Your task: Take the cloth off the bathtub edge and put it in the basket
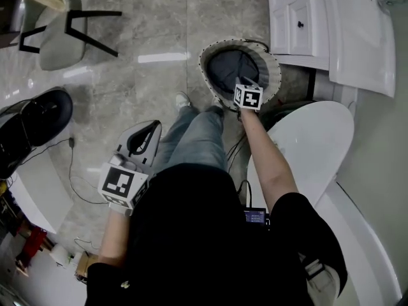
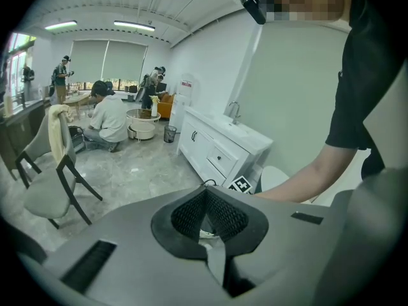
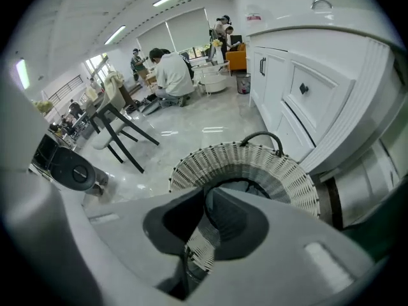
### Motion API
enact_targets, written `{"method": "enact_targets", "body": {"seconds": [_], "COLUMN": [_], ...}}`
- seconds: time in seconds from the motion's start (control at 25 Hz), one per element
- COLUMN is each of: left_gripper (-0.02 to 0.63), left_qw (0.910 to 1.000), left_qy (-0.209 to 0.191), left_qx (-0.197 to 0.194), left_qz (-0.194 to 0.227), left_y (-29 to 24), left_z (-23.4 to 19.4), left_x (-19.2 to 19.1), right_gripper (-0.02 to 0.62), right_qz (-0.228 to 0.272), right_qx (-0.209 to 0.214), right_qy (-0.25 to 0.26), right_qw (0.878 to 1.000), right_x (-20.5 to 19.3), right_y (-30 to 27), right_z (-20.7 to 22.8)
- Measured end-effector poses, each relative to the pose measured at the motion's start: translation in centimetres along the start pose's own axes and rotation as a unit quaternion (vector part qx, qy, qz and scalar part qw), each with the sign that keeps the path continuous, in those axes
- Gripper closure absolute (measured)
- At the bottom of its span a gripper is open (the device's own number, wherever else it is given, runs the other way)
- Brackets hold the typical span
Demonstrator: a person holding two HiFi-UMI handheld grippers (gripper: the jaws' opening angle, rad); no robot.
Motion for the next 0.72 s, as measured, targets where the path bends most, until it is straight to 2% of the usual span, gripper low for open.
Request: {"method": "enact_targets", "body": {"seconds": [0.08, 0.12, 0.4, 0.72], "left_gripper": [0.594, 0.594, 0.594, 0.594], "left_qw": [1.0000, 0.9999, 0.9989, 0.9963], "left_qy": [-0.001, -0.001, 0.001, 0.000], "left_qx": [0.001, 0.002, 0.010, 0.025], "left_qz": [0.010, 0.014, 0.046, 0.082], "left_y": [-0.2, -0.3, -0.8, -0.9], "left_z": [0.3, 0.6, 1.7, 1.8], "left_x": [0.8, 1.1, 4.1, 7.7], "right_gripper": [0.595, 0.598, 0.598, 0.598], "right_qz": [0.011, 0.017, 0.060, 0.119], "right_qx": [0.006, 0.011, 0.055, 0.117], "right_qy": [0.007, 0.011, 0.033, 0.059], "right_qw": [1.000, 1.000, 0.996, 0.984], "right_x": [1.2, 1.8, 7.2, 14.6], "right_y": [1.2, 1.9, 7.6, 15.4], "right_z": [-0.3, -0.5, -2.7, -7.0]}}
Point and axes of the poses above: the fingertips, and each gripper's own axes: y backward along the fingers, z to its right, x out of its top, the point moved 3 cm from there along y, backward along the fingers, and after that the axes turned 11 degrees about z, right-handed, at the moved point
